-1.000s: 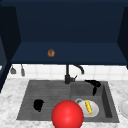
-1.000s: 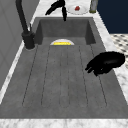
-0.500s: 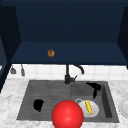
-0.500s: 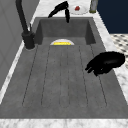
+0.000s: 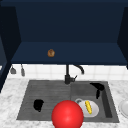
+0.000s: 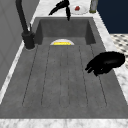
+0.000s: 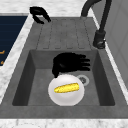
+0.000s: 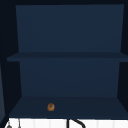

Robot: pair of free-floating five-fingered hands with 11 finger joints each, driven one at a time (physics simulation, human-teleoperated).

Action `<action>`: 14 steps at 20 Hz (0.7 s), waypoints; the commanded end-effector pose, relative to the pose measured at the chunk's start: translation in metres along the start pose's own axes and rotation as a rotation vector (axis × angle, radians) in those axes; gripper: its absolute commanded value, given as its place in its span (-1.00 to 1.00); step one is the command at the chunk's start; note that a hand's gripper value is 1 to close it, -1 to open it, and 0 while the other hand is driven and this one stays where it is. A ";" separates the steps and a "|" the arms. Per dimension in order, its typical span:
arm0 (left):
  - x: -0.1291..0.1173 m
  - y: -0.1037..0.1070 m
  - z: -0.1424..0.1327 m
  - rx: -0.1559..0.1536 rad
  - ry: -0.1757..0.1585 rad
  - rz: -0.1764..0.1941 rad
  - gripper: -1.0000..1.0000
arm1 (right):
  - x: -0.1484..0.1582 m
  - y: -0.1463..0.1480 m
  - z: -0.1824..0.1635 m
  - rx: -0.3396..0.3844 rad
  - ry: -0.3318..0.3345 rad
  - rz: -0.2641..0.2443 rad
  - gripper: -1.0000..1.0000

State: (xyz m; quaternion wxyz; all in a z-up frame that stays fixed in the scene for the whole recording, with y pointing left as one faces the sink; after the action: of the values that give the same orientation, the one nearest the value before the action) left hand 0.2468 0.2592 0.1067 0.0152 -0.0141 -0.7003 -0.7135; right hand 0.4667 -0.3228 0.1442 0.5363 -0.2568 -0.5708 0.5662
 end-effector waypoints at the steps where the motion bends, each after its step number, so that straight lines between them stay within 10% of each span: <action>1: 0.000 0.000 0.000 0.000 0.000 0.000 0.00 | -0.008 -0.002 0.004 0.042 0.068 0.062 -1.00; 14: 0.000 0.000 0.000 0.000 0.000 0.000 0.00 | -0.065 -0.023 0.038 0.084 0.099 0.066 -1.00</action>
State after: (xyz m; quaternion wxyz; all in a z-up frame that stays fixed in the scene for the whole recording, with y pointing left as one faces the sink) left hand 0.2468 0.2592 0.1067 0.0152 -0.0141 -0.7003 -0.7135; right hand 0.4609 -0.3827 0.1515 0.5477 -0.2696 -0.5371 0.5822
